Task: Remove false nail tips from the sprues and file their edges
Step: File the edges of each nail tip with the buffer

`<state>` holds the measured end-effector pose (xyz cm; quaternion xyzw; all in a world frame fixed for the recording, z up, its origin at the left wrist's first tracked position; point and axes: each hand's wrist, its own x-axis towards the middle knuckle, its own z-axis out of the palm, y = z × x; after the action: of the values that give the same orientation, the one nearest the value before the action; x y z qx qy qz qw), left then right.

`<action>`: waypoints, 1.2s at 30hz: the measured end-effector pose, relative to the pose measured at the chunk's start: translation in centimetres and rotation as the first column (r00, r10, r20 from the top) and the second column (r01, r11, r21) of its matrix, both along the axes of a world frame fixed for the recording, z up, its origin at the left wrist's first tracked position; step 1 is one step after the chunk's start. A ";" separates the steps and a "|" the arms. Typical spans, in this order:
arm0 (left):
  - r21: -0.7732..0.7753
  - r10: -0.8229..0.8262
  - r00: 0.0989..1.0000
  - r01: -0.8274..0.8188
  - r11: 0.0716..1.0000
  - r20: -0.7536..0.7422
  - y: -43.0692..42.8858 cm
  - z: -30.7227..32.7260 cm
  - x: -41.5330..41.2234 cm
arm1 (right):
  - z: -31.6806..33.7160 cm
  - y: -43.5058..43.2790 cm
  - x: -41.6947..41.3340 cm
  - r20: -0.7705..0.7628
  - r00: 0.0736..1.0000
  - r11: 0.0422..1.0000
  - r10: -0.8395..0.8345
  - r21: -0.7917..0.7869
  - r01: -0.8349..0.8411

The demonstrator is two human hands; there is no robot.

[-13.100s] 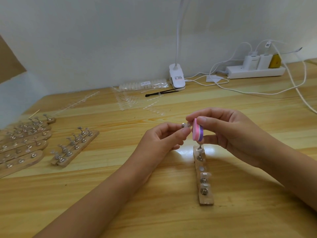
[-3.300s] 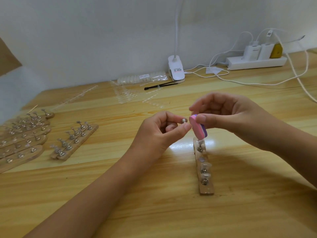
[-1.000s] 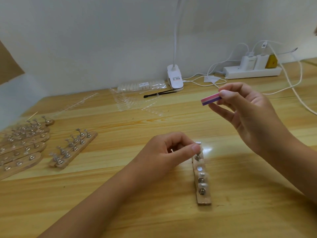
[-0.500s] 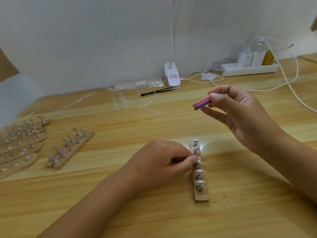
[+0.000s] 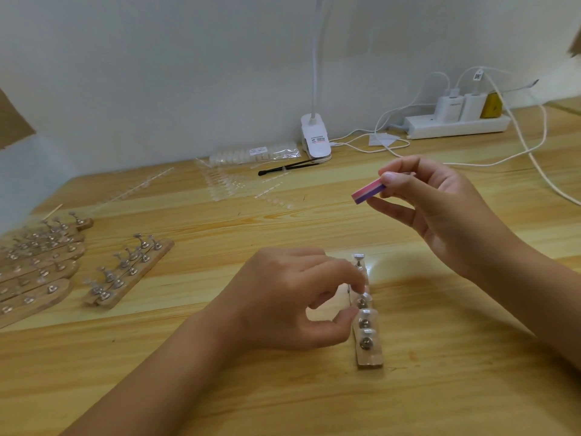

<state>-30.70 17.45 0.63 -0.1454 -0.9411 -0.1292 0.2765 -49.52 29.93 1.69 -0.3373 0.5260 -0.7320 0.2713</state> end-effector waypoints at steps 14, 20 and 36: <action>-0.234 -0.010 0.997 0.028 0.972 0.078 0.0 -0.6 0.0 | 0.0 0.0 0.2 -0.017 1.000 1.000 0.005 0.003 -0.005; -0.246 -0.034 0.997 0.051 0.968 0.076 0.2 -0.6 0.0 | -0.4 -0.1 0.4 -0.043 0.999 0.999 0.011 0.045 -0.009; 0.751 0.156 0.987 -0.124 0.648 0.028 -0.5 -0.4 -0.6 | 0.0 -0.3 0.9 0.076 0.997 0.999 0.013 0.043 -0.016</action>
<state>-31.31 17.00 0.21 0.0521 -0.8066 -0.4810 0.3395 -48.65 29.63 1.68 -0.3070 0.5288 -0.7306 0.3037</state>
